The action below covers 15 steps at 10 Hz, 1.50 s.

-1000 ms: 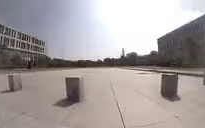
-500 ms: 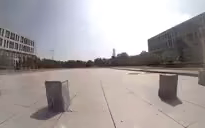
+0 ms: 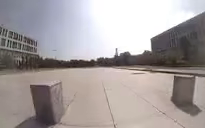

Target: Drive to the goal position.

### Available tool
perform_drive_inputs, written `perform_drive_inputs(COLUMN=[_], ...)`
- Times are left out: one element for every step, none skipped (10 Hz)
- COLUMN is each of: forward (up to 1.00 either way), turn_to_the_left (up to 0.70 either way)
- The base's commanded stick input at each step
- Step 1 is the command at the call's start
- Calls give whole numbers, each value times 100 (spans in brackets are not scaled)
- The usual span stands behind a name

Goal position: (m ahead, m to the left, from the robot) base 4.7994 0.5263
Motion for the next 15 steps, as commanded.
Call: perform_drive_inputs(forward=[70,70,70,70,70,70,70,70,70,70,70,70,70,70,70], turn_to_the_left=[17,1,0,0,0,0,0,0,0,0,0,0,0,0,0])
